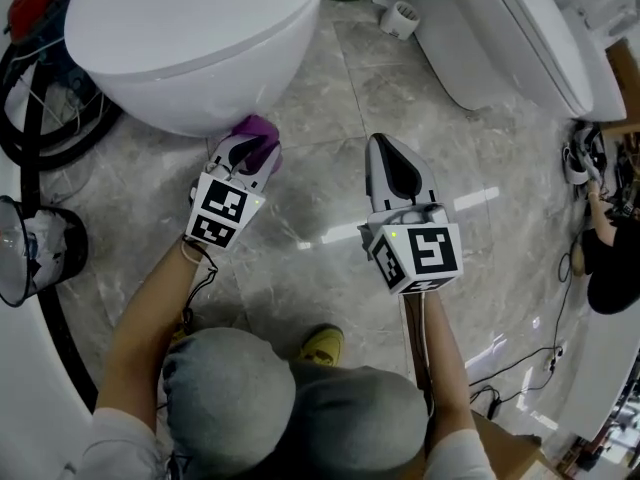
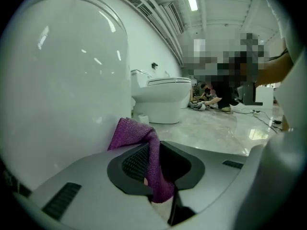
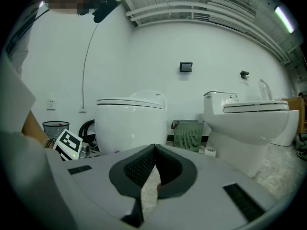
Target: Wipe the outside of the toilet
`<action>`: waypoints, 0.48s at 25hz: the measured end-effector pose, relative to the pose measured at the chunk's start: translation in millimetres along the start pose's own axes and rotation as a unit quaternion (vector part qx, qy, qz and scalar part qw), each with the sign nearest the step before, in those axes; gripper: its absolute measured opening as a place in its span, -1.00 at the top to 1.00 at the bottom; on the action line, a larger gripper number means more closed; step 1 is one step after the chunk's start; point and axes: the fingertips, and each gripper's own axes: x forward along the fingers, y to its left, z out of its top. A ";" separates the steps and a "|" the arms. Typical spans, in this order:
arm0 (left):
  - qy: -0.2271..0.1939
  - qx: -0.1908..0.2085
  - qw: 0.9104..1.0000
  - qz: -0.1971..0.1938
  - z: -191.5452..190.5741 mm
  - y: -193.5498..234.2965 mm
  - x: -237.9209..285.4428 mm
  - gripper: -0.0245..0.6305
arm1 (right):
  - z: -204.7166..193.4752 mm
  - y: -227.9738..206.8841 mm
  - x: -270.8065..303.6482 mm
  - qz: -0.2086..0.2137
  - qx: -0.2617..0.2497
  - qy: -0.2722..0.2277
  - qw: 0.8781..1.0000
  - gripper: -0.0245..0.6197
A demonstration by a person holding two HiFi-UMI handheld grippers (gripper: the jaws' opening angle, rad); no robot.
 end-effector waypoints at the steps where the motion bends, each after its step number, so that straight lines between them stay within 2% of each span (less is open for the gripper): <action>1: 0.004 0.002 0.999 -0.031 5.0 -9.7 6.8 0.66 | -1.2 -2.0 -0.2 -0.002 0.000 0.001 1.000 0.90; 4: 0.000 0.015 0.994 -0.105 24.7 -36.3 16.4 0.66 | -3.8 -5.2 -0.1 -0.007 0.002 0.004 1.000 0.90; 9: -0.038 0.008 0.991 -0.131 58.6 -41.8 -1.0 0.66 | 0.4 -8.8 -2.7 -0.018 0.010 0.001 1.000 0.90; 12: -0.061 -0.010 0.988 -0.139 77.8 -35.5 -23.6 0.66 | 1.2 -12.4 -4.5 -0.027 0.022 -0.001 0.999 0.90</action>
